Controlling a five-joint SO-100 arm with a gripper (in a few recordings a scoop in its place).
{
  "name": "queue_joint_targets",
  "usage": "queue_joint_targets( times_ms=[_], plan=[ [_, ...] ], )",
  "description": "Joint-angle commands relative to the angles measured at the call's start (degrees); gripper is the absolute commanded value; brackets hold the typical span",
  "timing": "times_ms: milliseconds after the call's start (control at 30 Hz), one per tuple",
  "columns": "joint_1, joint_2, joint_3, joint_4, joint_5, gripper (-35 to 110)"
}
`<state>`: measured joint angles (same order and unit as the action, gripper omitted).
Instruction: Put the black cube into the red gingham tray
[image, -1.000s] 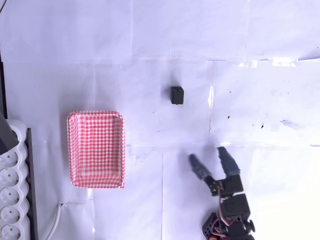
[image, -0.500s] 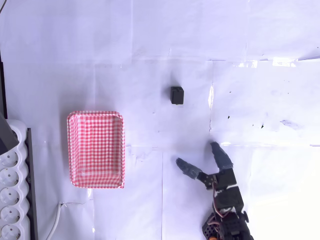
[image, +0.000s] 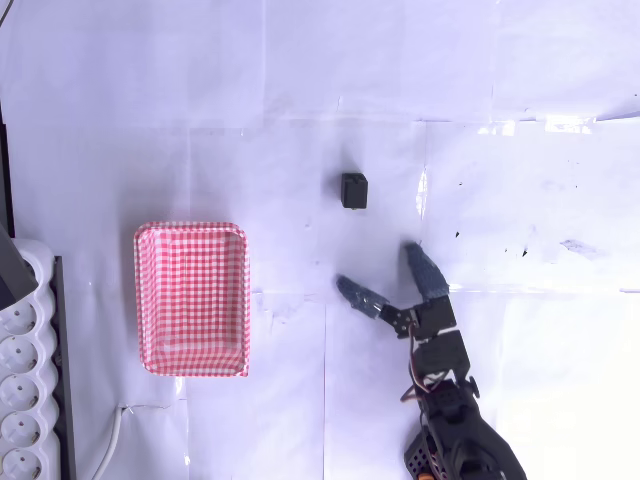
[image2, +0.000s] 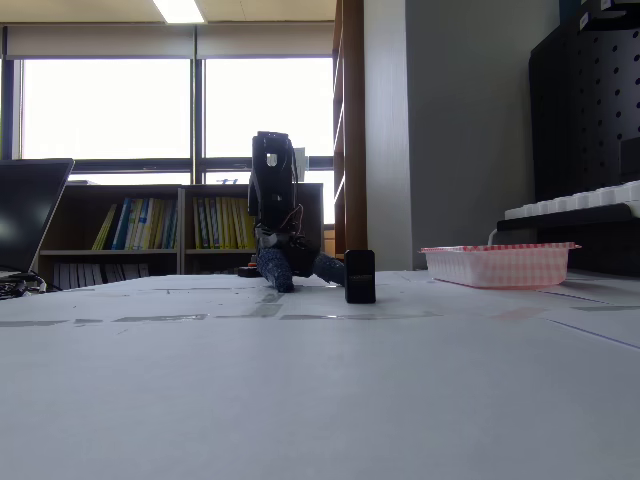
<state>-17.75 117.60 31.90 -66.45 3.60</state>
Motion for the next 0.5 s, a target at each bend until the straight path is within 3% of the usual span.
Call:
queue_joint_targets(
  times_ms=[0,467],
  plan=[
    [-0.44,3.87,6.86,-1.23,0.62,49],
    [-1.85,14.68,22.41,-3.25,-0.79,53]
  ],
)
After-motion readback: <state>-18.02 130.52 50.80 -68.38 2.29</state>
